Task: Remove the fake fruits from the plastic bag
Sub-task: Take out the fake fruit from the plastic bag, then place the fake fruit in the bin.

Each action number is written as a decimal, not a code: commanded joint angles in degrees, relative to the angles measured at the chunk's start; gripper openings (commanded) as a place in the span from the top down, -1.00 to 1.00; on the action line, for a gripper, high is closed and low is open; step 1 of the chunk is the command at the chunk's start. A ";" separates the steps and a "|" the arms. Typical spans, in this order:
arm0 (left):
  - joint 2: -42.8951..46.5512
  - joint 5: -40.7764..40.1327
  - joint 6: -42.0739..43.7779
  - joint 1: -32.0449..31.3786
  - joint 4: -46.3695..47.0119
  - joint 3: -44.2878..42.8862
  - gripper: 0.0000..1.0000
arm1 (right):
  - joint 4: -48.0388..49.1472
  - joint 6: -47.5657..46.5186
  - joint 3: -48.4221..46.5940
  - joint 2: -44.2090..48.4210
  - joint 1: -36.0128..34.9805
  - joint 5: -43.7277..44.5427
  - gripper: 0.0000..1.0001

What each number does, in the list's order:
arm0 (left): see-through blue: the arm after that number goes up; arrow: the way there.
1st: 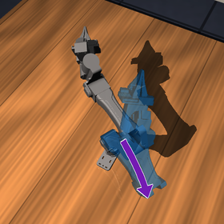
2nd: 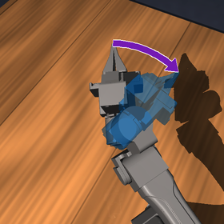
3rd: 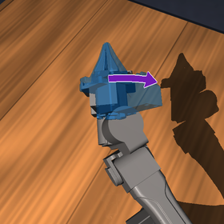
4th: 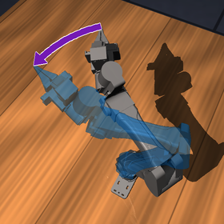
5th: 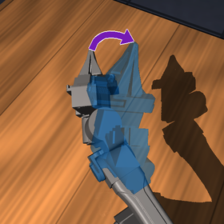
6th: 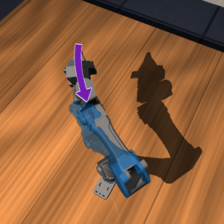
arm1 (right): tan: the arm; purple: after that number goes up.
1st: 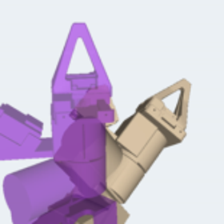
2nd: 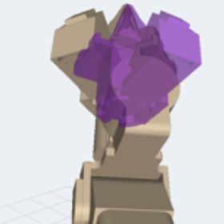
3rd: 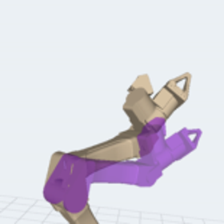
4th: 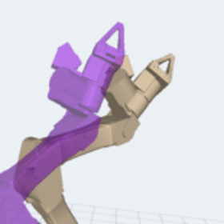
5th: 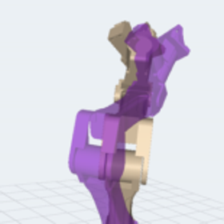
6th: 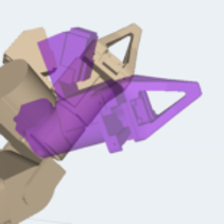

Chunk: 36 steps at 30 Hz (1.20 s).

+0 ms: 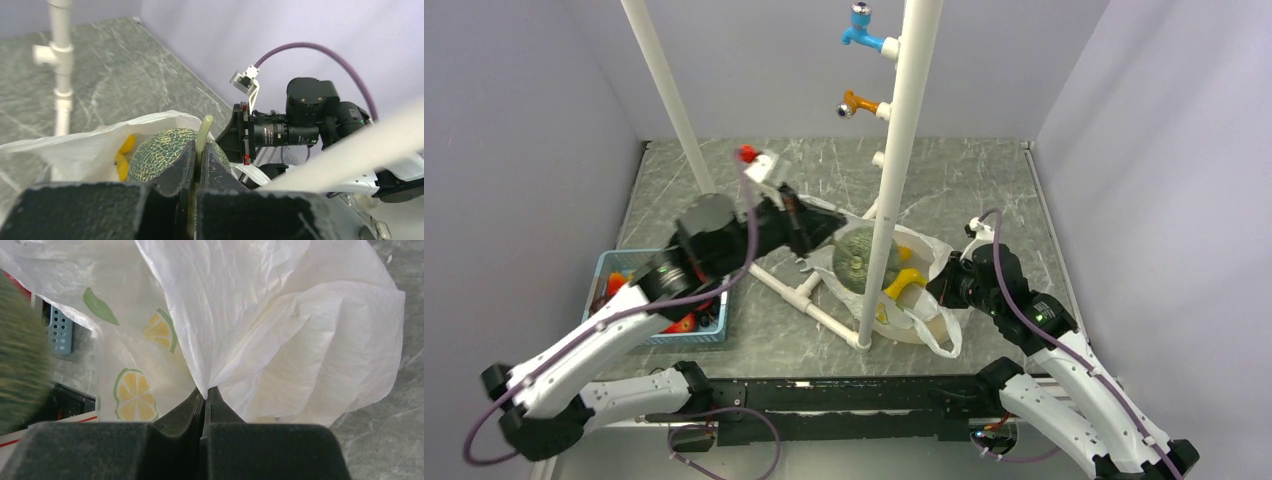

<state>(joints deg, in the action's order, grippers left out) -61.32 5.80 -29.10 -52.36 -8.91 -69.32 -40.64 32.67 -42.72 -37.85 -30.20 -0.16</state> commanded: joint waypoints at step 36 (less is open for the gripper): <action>11.57 -41.57 19.42 52.96 -30.29 4.15 1.00 | -1.16 0.46 -0.41 0.19 -0.02 -1.08 1.00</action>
<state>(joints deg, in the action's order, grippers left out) -49.69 -40.64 -11.14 -6.76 -46.48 -67.42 -40.80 34.02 -41.19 -36.51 -30.20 -2.35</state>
